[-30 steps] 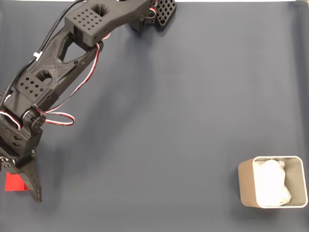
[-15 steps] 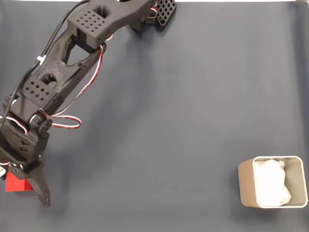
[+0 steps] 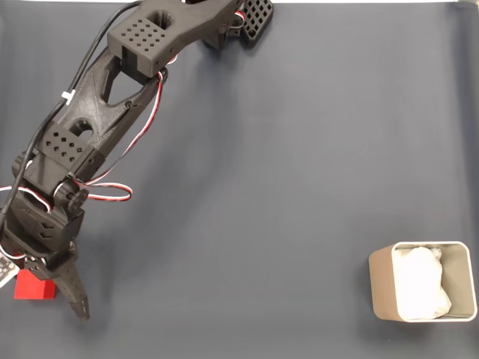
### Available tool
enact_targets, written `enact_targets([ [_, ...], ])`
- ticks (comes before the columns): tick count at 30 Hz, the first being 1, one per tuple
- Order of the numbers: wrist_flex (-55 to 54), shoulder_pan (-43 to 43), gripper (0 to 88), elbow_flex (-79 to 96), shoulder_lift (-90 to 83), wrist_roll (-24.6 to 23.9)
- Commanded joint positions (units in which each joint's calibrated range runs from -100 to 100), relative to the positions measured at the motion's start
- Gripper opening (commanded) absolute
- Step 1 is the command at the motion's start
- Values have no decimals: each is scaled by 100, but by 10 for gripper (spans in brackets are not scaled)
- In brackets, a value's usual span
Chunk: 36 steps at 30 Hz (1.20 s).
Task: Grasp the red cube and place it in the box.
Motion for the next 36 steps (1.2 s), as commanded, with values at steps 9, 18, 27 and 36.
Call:
enact_targets([
  [9, 20, -80, 482, 375, -729, -24],
  [18, 36, -66, 479, 621, -980, -10],
  [27, 12, -109, 476, 1077, -1379, -29],
  [36, 36, -215, 476, 1269, -1621, -59],
])
